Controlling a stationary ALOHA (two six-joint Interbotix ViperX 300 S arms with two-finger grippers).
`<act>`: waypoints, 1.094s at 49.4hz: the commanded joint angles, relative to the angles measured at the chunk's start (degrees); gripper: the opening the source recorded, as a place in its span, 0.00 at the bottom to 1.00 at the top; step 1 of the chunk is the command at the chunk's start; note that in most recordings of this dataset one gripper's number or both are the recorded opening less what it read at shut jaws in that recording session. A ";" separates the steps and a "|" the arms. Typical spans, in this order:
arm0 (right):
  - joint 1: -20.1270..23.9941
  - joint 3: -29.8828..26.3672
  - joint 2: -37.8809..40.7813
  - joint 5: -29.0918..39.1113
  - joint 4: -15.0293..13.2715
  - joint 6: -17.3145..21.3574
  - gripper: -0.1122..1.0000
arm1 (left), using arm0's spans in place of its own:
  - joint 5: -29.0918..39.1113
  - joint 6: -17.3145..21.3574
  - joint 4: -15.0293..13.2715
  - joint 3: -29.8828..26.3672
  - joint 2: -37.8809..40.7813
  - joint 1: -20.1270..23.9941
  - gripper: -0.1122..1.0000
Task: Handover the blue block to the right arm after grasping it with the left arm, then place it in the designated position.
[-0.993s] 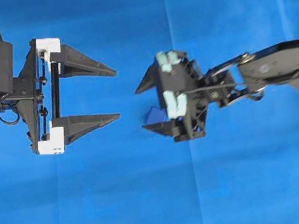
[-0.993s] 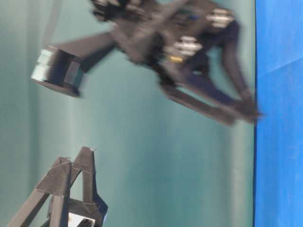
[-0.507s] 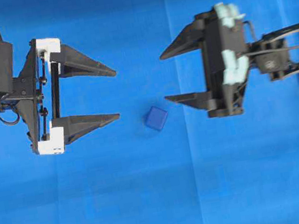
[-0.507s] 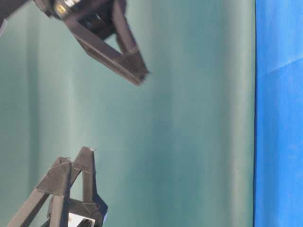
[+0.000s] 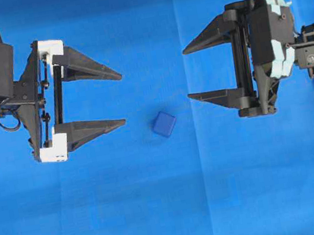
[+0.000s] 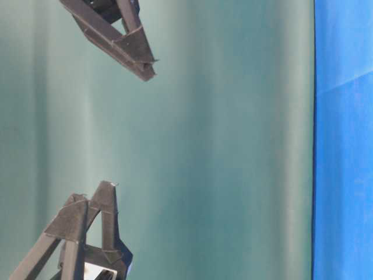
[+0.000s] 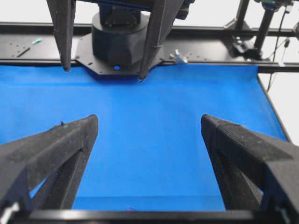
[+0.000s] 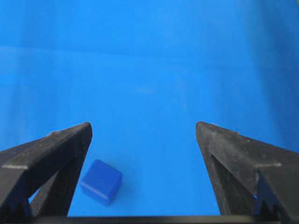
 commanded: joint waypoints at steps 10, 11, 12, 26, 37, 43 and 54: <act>-1.32 1.23 -2.11 -7.12 -0.44 -0.09 0.95 | -0.35 0.00 0.00 -0.70 -0.88 0.00 0.94; -1.58 1.49 -2.37 -7.73 -0.44 -0.09 0.95 | -0.35 0.00 -0.09 -0.70 -0.79 0.00 0.94; -1.76 1.76 -2.55 -8.44 -0.44 0.00 0.95 | -0.35 0.00 0.00 -0.70 -0.88 -0.09 0.94; -4.22 7.73 -5.71 -18.63 -0.44 -0.09 0.95 | -0.53 0.00 0.00 -0.70 -0.88 0.00 0.94; -5.71 10.55 -6.33 -23.03 -0.18 -0.09 0.95 | -0.53 0.09 0.00 -0.70 -0.88 0.00 0.94; -5.80 10.63 -6.33 -23.55 -0.09 0.00 0.95 | -0.62 0.09 0.00 -0.70 -0.88 0.00 0.94; -5.80 10.63 -6.33 -23.55 -0.09 -0.09 0.95 | -0.62 0.09 -0.09 -0.70 -0.88 0.00 0.94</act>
